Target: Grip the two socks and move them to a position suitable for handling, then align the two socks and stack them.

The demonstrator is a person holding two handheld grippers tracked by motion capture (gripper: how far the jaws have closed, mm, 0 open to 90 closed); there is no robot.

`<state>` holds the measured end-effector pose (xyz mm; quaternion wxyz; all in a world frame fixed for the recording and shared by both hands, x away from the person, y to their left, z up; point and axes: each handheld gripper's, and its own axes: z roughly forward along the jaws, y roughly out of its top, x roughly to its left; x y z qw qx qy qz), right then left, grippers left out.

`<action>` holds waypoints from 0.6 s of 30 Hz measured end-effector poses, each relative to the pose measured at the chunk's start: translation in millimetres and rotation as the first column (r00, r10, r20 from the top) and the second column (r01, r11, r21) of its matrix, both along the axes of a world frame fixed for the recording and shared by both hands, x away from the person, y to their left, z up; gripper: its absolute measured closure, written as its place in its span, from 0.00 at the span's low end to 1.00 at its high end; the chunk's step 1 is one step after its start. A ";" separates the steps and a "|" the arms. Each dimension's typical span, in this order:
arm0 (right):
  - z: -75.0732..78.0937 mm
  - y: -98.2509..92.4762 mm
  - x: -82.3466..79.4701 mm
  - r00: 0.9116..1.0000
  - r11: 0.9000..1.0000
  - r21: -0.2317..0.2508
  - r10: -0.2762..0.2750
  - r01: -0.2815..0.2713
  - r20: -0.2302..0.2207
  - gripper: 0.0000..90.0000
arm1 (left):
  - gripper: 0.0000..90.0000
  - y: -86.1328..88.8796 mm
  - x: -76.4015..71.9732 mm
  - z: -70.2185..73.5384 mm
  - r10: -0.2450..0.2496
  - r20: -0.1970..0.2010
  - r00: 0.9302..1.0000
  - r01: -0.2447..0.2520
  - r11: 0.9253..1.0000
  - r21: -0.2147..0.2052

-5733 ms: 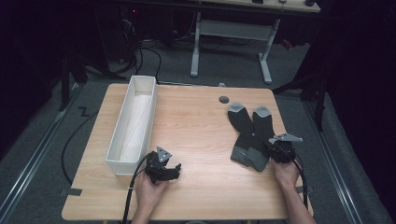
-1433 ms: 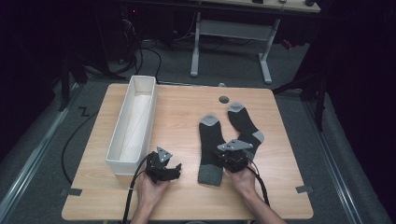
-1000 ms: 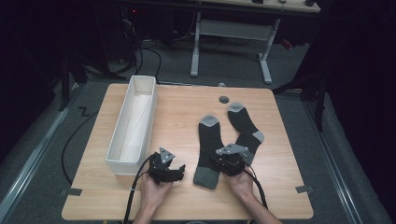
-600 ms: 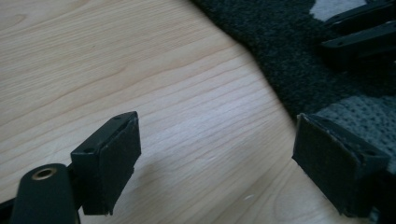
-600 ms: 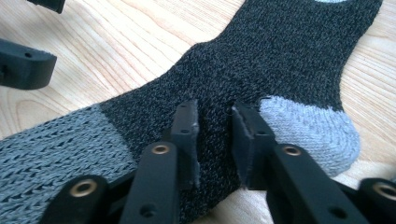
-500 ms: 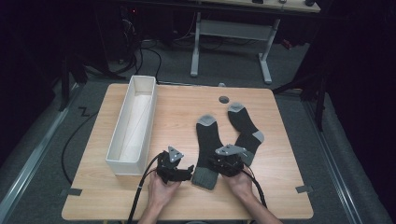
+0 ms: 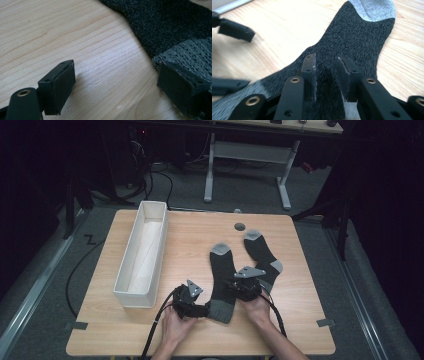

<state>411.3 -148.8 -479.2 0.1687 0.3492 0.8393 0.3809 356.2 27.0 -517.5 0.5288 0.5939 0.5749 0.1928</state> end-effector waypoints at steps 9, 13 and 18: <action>-15.8 10.5 15.1 1.000 0.995 -0.093 -0.027 0.026 -0.016 0.76 | 0.17 1.8 -2.5 -1.0 -0.008 0.012 1.000 0.008 1.000 -0.008; -12.0 7.5 12.9 1.000 0.997 -0.070 -0.026 0.026 -0.001 0.65 | 0.17 3.2 -1.7 -0.8 0.002 0.011 1.000 -0.002 1.000 -0.011; -1.7 -10.3 6.5 0.999 0.999 0.005 -0.042 0.042 0.014 0.61 | 0.19 10.9 0.1 -0.5 0.038 0.021 0.999 -0.038 0.999 0.002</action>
